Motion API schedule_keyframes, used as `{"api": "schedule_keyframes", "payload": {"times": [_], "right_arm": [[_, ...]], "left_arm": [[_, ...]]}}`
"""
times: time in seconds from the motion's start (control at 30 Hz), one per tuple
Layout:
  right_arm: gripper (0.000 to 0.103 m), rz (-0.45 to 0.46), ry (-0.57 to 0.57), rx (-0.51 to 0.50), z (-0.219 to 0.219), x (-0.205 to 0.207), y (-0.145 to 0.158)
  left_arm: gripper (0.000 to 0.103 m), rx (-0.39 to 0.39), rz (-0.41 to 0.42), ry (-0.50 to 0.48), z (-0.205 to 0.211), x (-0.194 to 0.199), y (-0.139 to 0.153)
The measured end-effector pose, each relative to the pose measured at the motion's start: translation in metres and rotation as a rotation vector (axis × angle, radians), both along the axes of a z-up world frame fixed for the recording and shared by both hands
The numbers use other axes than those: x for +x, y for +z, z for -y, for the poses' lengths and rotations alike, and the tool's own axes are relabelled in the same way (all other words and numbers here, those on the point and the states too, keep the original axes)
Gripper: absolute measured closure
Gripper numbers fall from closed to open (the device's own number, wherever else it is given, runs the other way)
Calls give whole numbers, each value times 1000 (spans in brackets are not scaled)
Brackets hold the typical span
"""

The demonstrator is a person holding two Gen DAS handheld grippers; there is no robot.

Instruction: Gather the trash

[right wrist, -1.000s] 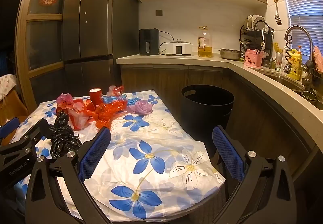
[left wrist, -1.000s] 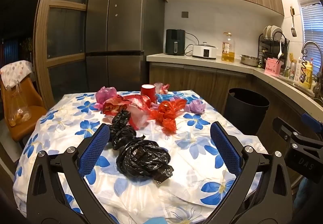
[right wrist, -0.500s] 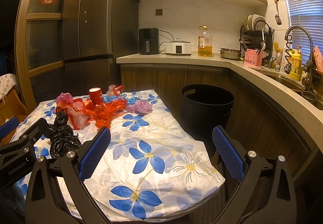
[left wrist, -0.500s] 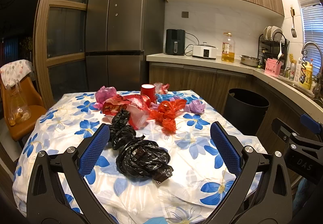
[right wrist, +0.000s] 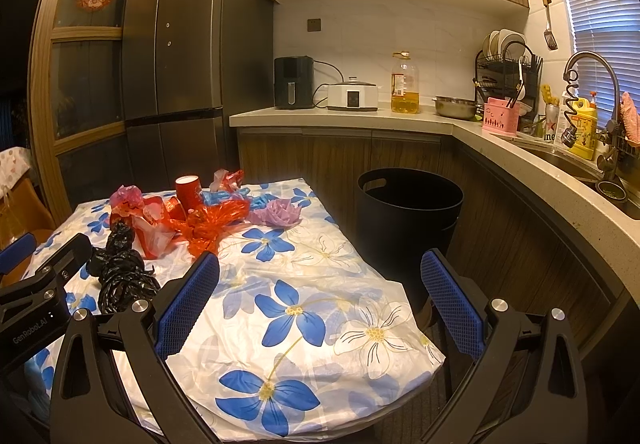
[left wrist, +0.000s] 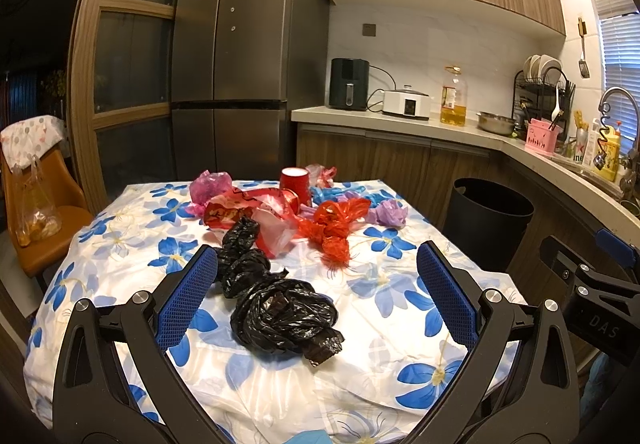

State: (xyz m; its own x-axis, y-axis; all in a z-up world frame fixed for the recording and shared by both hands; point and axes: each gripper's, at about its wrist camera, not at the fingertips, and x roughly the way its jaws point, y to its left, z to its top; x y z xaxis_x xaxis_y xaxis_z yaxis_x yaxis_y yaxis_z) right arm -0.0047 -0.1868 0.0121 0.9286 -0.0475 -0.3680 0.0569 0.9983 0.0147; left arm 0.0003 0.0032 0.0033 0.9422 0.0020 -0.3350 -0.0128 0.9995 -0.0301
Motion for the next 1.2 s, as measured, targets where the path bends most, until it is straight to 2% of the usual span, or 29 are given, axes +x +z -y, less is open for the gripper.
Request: {"api": "schedule_keyframes", "payload": {"times": [1.2], "right_arm": [[5, -4, -8, 4, 5, 3, 1]], "left_arm": [[5, -7, -5, -1, 4, 1, -1]]}}
